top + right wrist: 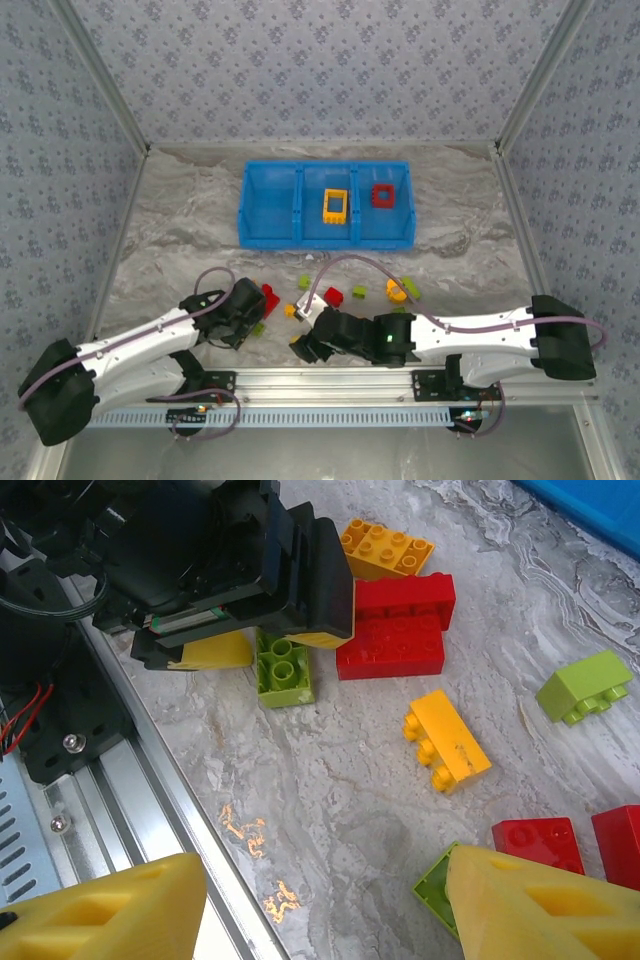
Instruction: Sort the legos into containers by color
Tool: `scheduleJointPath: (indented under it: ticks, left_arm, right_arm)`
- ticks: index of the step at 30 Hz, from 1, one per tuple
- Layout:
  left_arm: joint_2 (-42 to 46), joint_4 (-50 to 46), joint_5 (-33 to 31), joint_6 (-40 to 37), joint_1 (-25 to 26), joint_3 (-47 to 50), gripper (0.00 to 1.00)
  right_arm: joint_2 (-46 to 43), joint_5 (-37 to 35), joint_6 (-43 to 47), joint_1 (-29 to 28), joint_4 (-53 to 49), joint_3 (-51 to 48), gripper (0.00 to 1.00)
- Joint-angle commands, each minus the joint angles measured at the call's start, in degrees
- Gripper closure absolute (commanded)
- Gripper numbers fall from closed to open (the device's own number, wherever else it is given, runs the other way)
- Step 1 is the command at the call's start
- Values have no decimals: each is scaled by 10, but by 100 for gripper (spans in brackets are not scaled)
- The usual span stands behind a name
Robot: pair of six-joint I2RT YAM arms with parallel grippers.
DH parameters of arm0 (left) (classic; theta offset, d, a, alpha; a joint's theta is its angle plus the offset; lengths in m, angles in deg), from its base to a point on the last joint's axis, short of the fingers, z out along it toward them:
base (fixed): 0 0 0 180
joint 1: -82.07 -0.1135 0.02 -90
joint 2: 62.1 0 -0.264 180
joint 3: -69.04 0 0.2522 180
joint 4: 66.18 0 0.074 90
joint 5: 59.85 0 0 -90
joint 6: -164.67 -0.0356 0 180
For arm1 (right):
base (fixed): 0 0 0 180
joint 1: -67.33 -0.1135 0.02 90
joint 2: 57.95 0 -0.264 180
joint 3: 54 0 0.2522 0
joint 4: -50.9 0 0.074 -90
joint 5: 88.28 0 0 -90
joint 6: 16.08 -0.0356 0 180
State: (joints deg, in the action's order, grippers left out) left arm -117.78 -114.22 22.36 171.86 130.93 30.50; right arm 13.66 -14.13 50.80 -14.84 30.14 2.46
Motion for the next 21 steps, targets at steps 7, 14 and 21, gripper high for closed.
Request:
scheduleJointPath:
  ticks: [7,14,21]
  left_arm:
    - [-8,-14,-8,6,0,3,44]
    - [-15,-14,-3,13,2,11,46]
    - [-37,13,0,8,5,10,55]
  right_arm:
    - [8,-18,-16,-3,5,19,33]
    - [11,-20,-21,-1,6,17,33]
    - [18,-17,-14,6,14,28,32]
